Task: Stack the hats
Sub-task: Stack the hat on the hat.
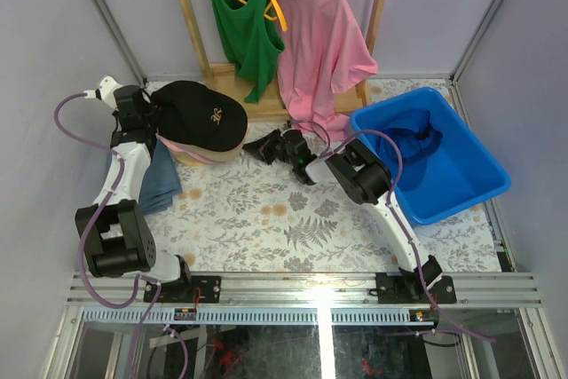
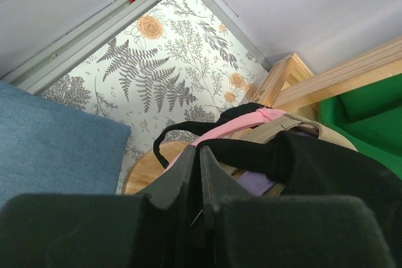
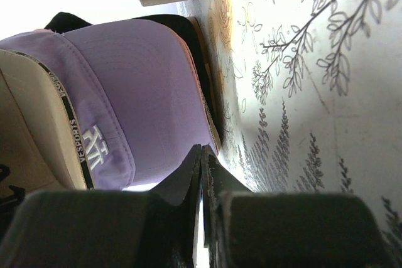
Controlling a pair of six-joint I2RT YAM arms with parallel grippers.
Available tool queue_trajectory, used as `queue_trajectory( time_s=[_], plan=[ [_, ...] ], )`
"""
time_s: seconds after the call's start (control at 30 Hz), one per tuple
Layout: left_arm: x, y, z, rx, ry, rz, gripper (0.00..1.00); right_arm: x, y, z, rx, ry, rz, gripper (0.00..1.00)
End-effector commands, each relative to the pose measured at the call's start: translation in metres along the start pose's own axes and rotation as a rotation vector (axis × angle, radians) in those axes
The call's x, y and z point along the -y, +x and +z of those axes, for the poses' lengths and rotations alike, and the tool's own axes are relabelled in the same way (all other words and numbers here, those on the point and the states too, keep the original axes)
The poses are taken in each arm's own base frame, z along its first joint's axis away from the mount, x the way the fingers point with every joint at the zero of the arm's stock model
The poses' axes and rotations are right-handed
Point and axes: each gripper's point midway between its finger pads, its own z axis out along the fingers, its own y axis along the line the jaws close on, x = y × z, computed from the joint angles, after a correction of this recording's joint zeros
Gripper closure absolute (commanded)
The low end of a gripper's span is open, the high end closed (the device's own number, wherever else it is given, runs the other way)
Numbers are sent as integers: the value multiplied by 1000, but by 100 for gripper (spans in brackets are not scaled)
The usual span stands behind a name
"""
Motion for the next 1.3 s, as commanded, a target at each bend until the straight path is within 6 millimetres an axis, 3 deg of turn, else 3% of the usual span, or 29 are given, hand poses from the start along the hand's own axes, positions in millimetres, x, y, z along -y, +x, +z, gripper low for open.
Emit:
queue_trajectory(
  time_s=[0.0, 0.23, 0.83, 1.03, 1.17, 1.27],
  plan=[
    [-36, 83, -14, -285, -80, 47, 91, 66, -2, -15, 30, 213, -24, 100],
    [-21, 62, -24, -225, -38, 2, 66, 63, -4, -25, 45, 199, -28, 81],
    [-2, 26, -49, -144, 14, -43, 59, 25, -13, -54, 84, 163, -147, 73],
    [-2, 23, -52, -138, 13, -40, 58, 8, -16, -71, 112, 164, -233, 73],
    [-2, 27, -51, -150, 18, -41, 58, -18, -18, -83, 133, 150, -315, 72],
    [-2, 29, -50, -152, 22, -43, 59, -48, -21, -92, 157, 124, -400, 71]
  ],
)
